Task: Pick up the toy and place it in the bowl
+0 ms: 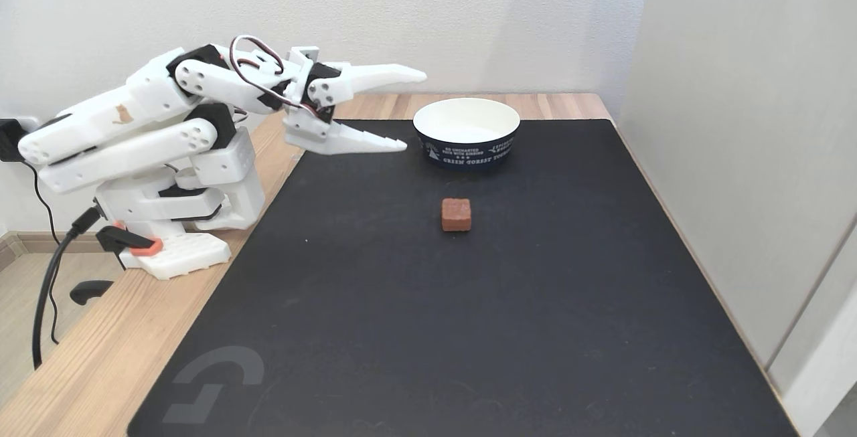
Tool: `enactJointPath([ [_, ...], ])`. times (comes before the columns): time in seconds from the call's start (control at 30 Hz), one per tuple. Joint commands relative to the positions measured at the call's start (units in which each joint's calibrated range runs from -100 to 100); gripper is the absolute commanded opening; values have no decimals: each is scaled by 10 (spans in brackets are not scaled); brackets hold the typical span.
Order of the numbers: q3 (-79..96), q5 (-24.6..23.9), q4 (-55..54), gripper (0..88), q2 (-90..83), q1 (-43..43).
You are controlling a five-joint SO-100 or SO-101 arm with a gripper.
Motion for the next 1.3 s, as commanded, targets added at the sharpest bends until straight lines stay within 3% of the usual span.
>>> enactJointPath([
  [0.0, -12, 3, 5, 357, -6, -5],
  [0.23, -119, -2, 64, 359, 58, 0],
  [0.57, -530, -2, 181, 366, 584, 0],
  [0.73, -693, -2, 250, 448, 814, 2],
  [0.93, -808, -2, 298, 448, 985, 2],
  [1.27, -847, -3, 279, 448, 1117, 15],
])
